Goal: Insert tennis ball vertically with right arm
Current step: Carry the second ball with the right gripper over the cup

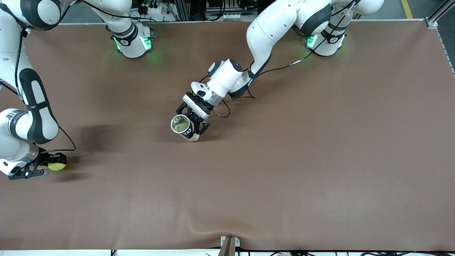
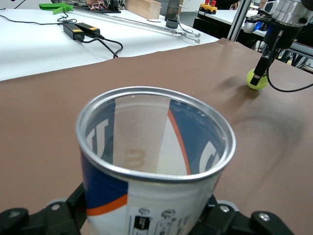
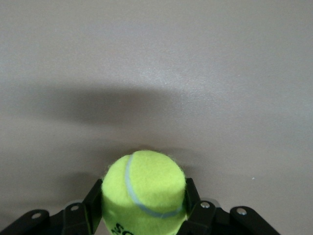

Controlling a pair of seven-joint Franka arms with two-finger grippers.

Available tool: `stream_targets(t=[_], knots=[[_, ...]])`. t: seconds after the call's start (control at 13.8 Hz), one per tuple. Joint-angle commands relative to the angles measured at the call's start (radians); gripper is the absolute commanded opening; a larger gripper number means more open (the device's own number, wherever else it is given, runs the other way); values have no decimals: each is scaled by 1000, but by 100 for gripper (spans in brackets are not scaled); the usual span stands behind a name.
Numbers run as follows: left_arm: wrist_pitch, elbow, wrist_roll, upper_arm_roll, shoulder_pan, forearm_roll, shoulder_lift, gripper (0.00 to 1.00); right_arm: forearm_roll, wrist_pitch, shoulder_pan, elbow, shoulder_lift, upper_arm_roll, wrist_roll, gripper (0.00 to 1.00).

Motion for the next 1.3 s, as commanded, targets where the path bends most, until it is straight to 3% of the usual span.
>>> stream_targets(t=[0.0, 0.36, 0.72, 1.01, 1.23], knots=[[9, 7, -9, 10, -12, -20, -2, 90, 8, -126, -12, 15, -76, 51, -6, 3], [9, 4, -10, 10, -12, -23, 0, 91, 54, -389, 49, 16, -268, 80, 78, 3], [8, 1, -15, 10, -12, -30, 0, 91, 57, -570, 222, 19, -397, 82, 389, 3], [6, -3, -17, 10, -12, -32, -2, 91, 131, -673, 380, 71, -415, 82, 702, 3], [3, -17, -17, 10, -7, -33, -5, 94, 137, -678, 540, 79, -414, 80, 987, 3]])
